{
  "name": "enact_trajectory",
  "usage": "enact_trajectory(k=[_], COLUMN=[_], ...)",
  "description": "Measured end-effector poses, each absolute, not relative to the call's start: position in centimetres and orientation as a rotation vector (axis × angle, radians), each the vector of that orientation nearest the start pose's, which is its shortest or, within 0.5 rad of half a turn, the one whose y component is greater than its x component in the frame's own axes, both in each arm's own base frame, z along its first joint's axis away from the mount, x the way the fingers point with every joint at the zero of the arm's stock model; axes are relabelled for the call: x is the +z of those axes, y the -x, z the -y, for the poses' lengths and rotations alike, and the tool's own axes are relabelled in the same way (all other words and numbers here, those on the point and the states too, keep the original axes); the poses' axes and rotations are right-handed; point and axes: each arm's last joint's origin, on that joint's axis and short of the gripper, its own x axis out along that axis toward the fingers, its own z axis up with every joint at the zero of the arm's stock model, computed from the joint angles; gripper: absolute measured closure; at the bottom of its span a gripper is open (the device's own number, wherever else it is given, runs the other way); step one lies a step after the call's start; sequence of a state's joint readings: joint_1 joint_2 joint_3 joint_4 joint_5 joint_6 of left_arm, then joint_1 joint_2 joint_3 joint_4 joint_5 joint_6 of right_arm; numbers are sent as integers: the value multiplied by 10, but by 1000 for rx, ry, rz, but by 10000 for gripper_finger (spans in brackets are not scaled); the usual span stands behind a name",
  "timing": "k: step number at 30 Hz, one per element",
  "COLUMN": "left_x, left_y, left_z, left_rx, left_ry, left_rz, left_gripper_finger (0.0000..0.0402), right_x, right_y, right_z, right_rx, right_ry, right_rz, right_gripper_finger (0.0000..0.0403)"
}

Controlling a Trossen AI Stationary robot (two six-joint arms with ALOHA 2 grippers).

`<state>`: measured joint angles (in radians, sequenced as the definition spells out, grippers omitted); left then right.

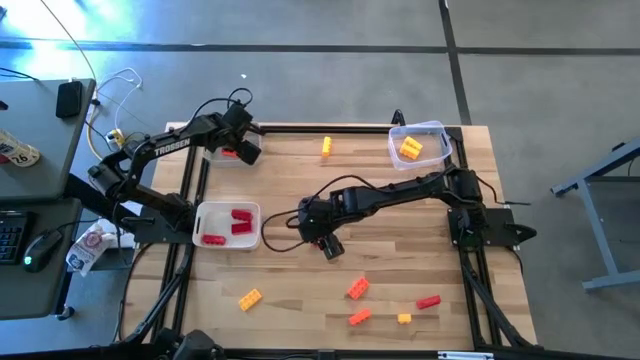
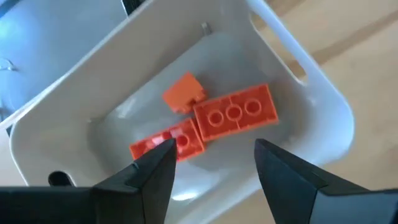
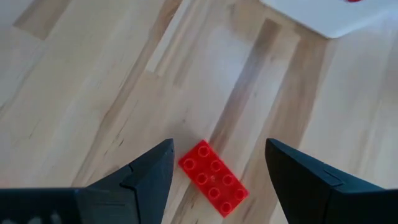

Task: Sort & place blocks by color
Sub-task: Put the red game piece into the white bin

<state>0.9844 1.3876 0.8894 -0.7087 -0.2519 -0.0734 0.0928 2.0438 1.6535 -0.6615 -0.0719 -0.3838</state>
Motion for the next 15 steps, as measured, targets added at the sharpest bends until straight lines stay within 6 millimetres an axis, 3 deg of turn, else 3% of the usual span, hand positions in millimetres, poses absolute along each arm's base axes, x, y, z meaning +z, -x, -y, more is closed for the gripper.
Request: enact_trajectory(k=[7,15], left_x=[224,240], left_y=[-132,-137], left_z=[-208,-192], left_rx=[1050,967], left_ry=[536,551], left_rz=[-1222,-1174], left_gripper_finger=[198,199], right_x=[207,194], right_y=[-435,-435], right_z=[-51,-52], right_rx=[402,447], right_ry=[432,524], right_rz=[-1038,-1088], right_gripper_finger=[164,164])
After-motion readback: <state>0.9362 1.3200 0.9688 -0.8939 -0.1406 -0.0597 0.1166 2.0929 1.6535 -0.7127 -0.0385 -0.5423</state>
